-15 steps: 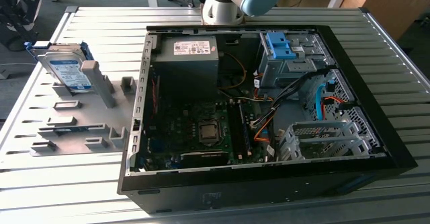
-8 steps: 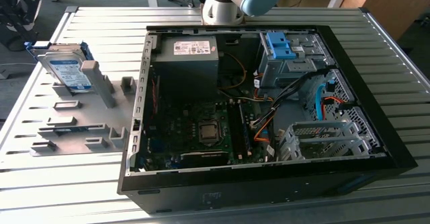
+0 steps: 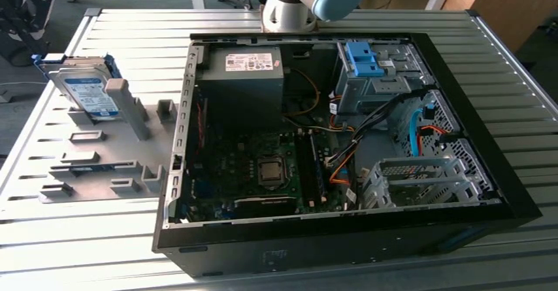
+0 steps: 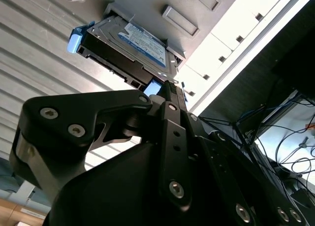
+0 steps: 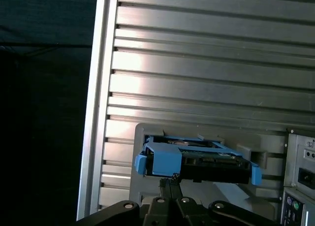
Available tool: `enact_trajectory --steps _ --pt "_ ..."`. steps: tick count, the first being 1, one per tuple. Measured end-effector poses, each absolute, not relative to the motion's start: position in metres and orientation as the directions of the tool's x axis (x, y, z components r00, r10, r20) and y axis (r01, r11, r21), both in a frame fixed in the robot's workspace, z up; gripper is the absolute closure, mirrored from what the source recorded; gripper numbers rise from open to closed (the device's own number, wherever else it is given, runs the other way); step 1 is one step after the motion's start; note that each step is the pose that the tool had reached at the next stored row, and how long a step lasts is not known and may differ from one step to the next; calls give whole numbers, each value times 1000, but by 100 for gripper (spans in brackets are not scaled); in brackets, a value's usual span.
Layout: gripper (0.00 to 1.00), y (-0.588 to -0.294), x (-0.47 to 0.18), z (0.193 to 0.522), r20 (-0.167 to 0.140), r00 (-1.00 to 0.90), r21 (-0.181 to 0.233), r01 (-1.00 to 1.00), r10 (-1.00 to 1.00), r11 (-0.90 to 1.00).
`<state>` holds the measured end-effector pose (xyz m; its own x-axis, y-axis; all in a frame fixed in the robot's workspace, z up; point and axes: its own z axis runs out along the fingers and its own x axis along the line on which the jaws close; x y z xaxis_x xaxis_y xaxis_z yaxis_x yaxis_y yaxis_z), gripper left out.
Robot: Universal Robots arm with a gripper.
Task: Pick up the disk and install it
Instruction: 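Pick up the disk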
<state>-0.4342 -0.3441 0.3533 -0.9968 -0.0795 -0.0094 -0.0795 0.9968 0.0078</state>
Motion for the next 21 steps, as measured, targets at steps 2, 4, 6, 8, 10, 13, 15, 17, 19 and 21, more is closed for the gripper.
enact_trajectory --steps 2,4,6,8,10,13,15,17,19,21 --pt "89 -344 -434 353 -9 -996 8 -85 -84 996" --pt "89 -344 -434 353 -9 -996 8 -91 -91 996" --pt "89 -344 -434 353 -9 -995 8 -97 -97 995" --pt "89 -344 -434 353 -9 -995 8 -103 -103 995" --pt "89 -344 -434 353 -9 -994 8 -109 -109 994" --pt "89 -344 -434 353 -9 -993 8 -118 -118 993" --pt "89 -344 -434 353 -10 -992 8 -124 -124 992" --pt "89 -344 -434 353 -10 -991 8 -131 -131 991" --pt "89 -344 -434 353 -9 -990 8 -139 -139 990" --pt "89 -344 -434 353 -9 -989 8 -148 -148 989"
